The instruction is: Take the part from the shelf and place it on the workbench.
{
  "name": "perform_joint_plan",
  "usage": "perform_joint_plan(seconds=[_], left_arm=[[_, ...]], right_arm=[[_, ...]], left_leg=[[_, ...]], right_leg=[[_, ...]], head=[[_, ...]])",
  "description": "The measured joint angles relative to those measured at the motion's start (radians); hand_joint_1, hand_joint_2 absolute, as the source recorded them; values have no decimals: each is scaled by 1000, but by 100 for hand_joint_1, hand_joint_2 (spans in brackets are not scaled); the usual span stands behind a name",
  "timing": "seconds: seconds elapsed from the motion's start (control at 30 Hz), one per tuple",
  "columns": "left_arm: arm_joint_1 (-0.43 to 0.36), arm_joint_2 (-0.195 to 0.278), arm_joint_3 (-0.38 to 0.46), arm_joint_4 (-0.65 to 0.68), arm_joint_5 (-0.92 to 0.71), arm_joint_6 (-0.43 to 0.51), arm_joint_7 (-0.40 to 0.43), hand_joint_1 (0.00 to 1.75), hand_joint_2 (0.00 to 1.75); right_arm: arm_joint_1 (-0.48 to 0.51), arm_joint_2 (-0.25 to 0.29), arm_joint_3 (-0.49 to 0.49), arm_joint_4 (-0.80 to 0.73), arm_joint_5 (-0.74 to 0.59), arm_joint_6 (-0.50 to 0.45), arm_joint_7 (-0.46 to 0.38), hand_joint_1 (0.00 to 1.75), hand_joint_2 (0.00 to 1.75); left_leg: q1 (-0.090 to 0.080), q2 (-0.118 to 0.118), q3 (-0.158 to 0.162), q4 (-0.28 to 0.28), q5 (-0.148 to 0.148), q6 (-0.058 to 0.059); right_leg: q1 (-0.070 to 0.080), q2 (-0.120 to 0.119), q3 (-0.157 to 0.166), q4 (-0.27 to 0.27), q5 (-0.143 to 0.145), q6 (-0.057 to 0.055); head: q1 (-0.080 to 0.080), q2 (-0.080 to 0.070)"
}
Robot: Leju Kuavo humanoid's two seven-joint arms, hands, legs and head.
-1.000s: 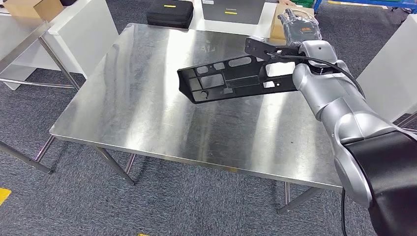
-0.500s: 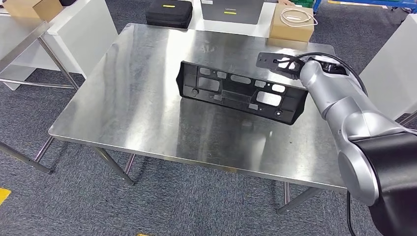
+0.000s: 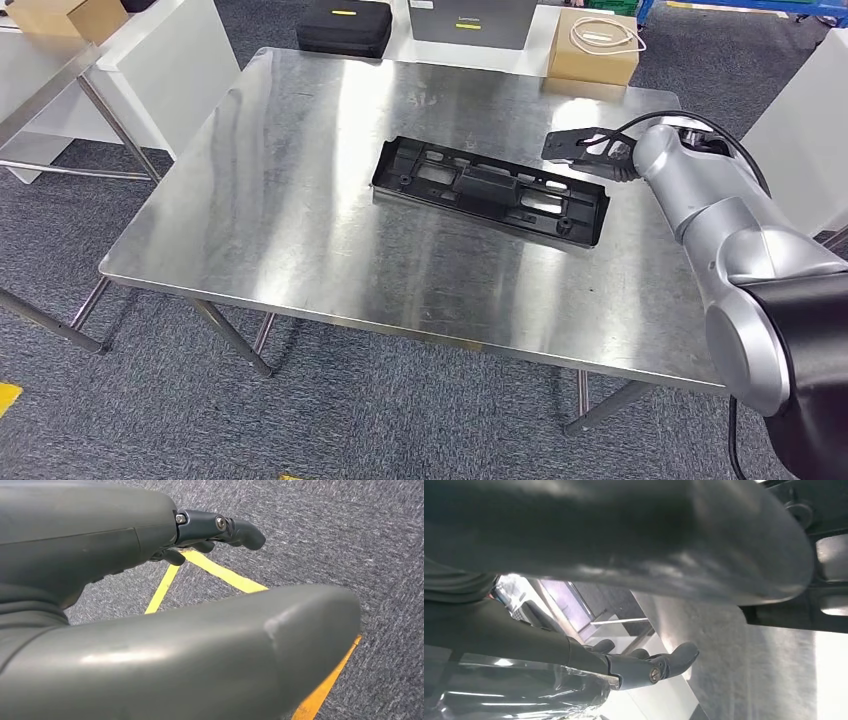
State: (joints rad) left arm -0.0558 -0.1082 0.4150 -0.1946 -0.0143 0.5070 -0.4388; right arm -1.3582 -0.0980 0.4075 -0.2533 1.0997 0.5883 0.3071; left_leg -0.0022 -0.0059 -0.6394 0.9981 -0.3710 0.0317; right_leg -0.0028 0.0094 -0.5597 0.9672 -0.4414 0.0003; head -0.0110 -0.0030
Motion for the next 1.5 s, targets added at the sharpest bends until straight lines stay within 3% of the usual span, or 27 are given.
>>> perform_joint_plan(seconds=[0.43,0.63,0.73,0.8,0.87,0.9,0.93,0.97,1.03,1.1,1.17,1.23,1.3,1.4,1.43,1.47,1.5], left_arm=[[-1,1,0,0,-3,-8,-1,0,0],[-1,5,1,0,-3,-15,-4,0,0],[-2,6,1,0,-6,-17,-5,0,0],[-4,6,1,0,-8,-17,-5,0,0],[-6,6,1,0,-8,-18,-5,0,0],[-7,6,1,0,-8,-19,-5,0,0],[-6,5,1,0,-8,-19,-4,0,0],[-6,5,1,0,-8,-20,-4,0,0],[-6,5,1,0,-8,-20,-4,0,0],[-7,6,1,-1,-9,-20,-4,0,0],[-6,7,2,-1,-8,-20,-4,0,0],[-4,7,2,-1,-8,-21,-4,0,0],[-4,7,4,-1,-8,-22,-4,0,0],[-5,7,8,-1,-8,-24,-4,0,0],[-5,7,9,-1,-8,-24,-4,0,0],[-5,7,10,-1,-8,-24,-4,0,0],[-5,7,10,-1,-8,-24,-4,0,0]], right_arm=[[0,-23,-14,0,13,-38,15,0,0],[-1,-24,-14,0,33,-70,31,0,0],[-6,-28,-14,-3,41,-76,37,0,0],[-12,-35,-14,-4,44,-82,39,0,0],[-11,-43,-14,-3,46,-85,41,0,0],[-9,-46,-14,-2,47,-86,42,0,0],[-6,-48,-14,-1,48,-86,42,0,0],[-5,-49,-14,-1,49,-86,42,0,0],[-5,-51,-14,0,50,-86,42,0,0],[-6,-51,-14,0,51,-87,42,0,0],[-4,-50,-14,0,53,-88,42,0,0],[-3,-48,-14,1,55,-88,41,0,0],[-4,-46,-14,1,56,-88,41,0,0],[-3,-44,-14,1,57,-87,41,0,0],[-3,-44,-14,2,57,-87,41,0,0],[-3,-44,-14,2,57,-87,41,0,0],[-3,-44,-14,3,57,-87,41,0,0]], left_leg=[[0,0,0,1,-1,0],[-4,0,-2,7,-8,13],[0,2,12,-15,2,25],[6,5,22,-32,11,33],[6,4,22,-34,12,36],[7,4,22,-33,12,35],[8,3,21,-32,12,33],[10,3,21,-31,11,30],[14,3,17,-19,8,16],[16,2,7,-2,3,-3],[18,1,-1,6,4,-15],[24,2,-9,18,-6,-24],[29,3,-34,86,-65,-31],[29,4,-95,273,-179,-37],[29,4,-101,307,-196,-35],[29,4,-89,306,-196,-32],[28,4,-58,269,-181,-26]], right_leg=[[-1,0,0,0,0,0],[-7,0,3,-2,0,6],[-4,0,-3,8,-8,12],[-5,-1,-46,90,-46,7],[-11,-2,-122,236,-98,4],[-15,-2,-151,287,-111,9],[-21,-2,-163,303,-109,19],[-27,-3,-157,282,-93,30],[-42,-9,-89,138,-34,60],[-45,-12,-37,33,8,67],[-39,-9,-36,30,16,51],[-41,-9,-41,33,23,36],[-42,-8,-48,33,32,21],[-31,-9,-62,33,43,6],[-27,-9,-68,34,47,2],[-23,-9,-74,34,51,0],[-20,-9,-79,34,55,-1]], head=[[0,0],[0,0],[0,0],[1,0],[1,0],[1,0],[1,0],[1,0],[2,0],[3,0],[2,0],[0,0],[-2,0],[-4,0],[-4,0],[-3,0],[-4,0]])
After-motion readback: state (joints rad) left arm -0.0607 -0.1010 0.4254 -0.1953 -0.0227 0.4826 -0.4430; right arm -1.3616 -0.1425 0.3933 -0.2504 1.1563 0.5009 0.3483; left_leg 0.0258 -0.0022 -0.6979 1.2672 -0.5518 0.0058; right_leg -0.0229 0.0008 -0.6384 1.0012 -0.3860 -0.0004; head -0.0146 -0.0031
